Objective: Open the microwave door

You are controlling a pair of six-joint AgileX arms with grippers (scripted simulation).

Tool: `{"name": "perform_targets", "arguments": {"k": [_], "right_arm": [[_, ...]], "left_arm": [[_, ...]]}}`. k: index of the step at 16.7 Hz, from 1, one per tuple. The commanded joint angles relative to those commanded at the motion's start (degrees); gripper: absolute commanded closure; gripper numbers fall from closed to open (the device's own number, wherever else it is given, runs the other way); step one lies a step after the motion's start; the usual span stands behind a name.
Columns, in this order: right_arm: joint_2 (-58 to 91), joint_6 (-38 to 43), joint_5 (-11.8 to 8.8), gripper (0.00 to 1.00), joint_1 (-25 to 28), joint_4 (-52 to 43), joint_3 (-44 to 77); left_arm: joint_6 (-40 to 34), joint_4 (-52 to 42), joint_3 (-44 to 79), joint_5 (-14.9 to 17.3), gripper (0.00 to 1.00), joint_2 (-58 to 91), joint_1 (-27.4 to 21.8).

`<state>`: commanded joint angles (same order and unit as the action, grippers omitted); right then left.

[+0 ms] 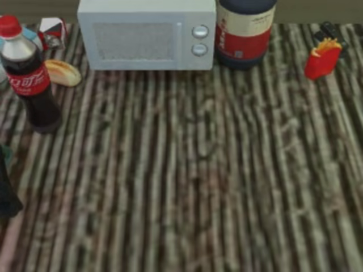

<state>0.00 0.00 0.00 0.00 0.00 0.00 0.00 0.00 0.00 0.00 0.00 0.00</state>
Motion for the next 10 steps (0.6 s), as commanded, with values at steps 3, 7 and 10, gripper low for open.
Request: {"name": "perform_targets", "arguments": {"k": [3,7,10], "right_arm": [[0.0,0.0,0.0,0.0,0.0,0.0,0.0],[0.0,0.0,0.0,0.0,0.0,0.0,0.0],[0.0,0.0,0.0,0.0,0.0,0.0,0.0]], "left_arm": [[-0.08,-0.08,0.49,-0.26,0.0,0.58,-0.3],[-1.46,-0.84,7.19,-3.79,0.0,9.01,-4.2],[-3.69,-1.15,16.49,-8.37,0.0,21.58,-9.17]]}}
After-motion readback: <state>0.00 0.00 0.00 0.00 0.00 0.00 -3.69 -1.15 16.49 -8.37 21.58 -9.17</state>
